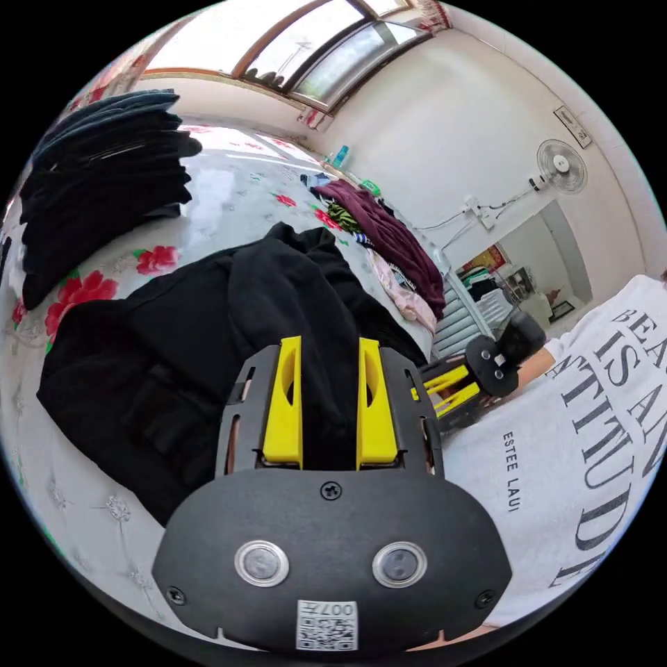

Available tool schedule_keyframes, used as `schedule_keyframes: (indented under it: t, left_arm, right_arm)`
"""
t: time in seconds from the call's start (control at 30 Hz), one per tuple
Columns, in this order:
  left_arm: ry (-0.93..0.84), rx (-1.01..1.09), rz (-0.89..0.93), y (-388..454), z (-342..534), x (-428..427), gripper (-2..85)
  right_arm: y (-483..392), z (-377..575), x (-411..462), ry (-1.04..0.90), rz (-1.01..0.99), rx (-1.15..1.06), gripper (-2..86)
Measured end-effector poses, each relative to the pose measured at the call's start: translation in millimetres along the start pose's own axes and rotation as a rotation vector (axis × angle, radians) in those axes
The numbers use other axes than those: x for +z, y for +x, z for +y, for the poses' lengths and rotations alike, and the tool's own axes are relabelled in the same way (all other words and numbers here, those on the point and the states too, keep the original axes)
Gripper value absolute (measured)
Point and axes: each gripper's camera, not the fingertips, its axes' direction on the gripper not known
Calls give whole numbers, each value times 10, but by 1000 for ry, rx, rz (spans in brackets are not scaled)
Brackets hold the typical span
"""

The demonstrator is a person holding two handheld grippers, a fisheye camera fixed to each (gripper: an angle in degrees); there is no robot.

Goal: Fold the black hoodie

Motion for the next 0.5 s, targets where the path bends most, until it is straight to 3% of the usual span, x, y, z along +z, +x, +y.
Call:
schedule_keyframes:
  t: [0.1, 0.17, 0.3, 0.5]
  left_arm:
    - [-167, 33, -143, 108, 62, 442, 106]
    - [-184, -14, -170, 26, 144, 574, 96]
    - [-136, -81, -100, -70, 124, 479, 83]
    - [-19, -211, -179, 35, 467, -111, 84]
  right_arm:
    - [253, -128, -152, 85, 117, 37, 50]
    - [418, -189, -47, 91, 143, 60, 54]
    - [774, -186, 753, -193, 91, 151, 59]
    - [954, 8, 157, 7, 46, 299, 71]
